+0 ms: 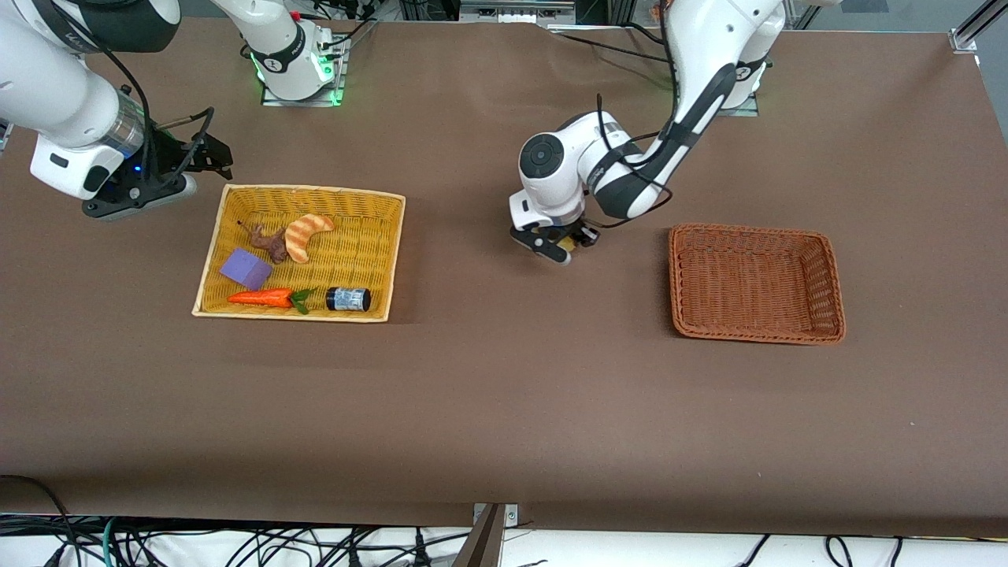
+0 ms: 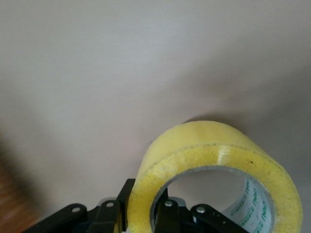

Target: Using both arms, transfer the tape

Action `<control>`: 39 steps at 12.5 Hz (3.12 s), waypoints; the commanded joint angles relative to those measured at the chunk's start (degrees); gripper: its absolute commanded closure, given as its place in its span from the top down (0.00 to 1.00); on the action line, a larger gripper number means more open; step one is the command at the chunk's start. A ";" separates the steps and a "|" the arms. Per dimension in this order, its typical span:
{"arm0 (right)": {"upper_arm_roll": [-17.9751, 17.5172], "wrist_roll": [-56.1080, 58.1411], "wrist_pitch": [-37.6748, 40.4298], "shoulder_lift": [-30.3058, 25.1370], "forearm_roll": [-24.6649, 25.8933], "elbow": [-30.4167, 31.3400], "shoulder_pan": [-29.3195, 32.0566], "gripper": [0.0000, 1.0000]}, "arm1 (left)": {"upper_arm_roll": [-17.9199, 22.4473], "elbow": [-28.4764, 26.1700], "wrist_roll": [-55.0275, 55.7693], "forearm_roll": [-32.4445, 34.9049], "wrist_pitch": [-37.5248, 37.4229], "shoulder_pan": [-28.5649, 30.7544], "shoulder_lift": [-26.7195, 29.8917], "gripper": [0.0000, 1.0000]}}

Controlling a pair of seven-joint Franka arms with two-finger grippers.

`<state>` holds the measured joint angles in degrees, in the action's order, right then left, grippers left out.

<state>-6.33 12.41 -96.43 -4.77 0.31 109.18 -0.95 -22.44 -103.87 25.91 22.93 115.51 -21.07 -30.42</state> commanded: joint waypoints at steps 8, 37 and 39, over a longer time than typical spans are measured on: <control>5.27 -0.02 -0.34 -1.82 1.18 1.39 -5.02 1.00 | -0.15 1.83 -23.83 1.33 -8.04 31.23 4.52 0.00; 3.43 -0.19 10.56 3.28 0.57 -14.34 -4.50 1.00 | 20.59 1.92 -25.65 -23.20 -12.32 19.58 33.06 1.00; 3.34 -0.28 10.56 3.28 0.48 -14.34 -4.41 1.00 | 20.42 3.05 -26.52 -23.02 -15.47 19.75 32.89 1.00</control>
<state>-2.90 12.40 -87.45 -1.91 0.96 96.62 -5.58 -2.82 -100.69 -0.14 1.05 102.28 -0.50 1.41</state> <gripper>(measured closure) 0.000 0.000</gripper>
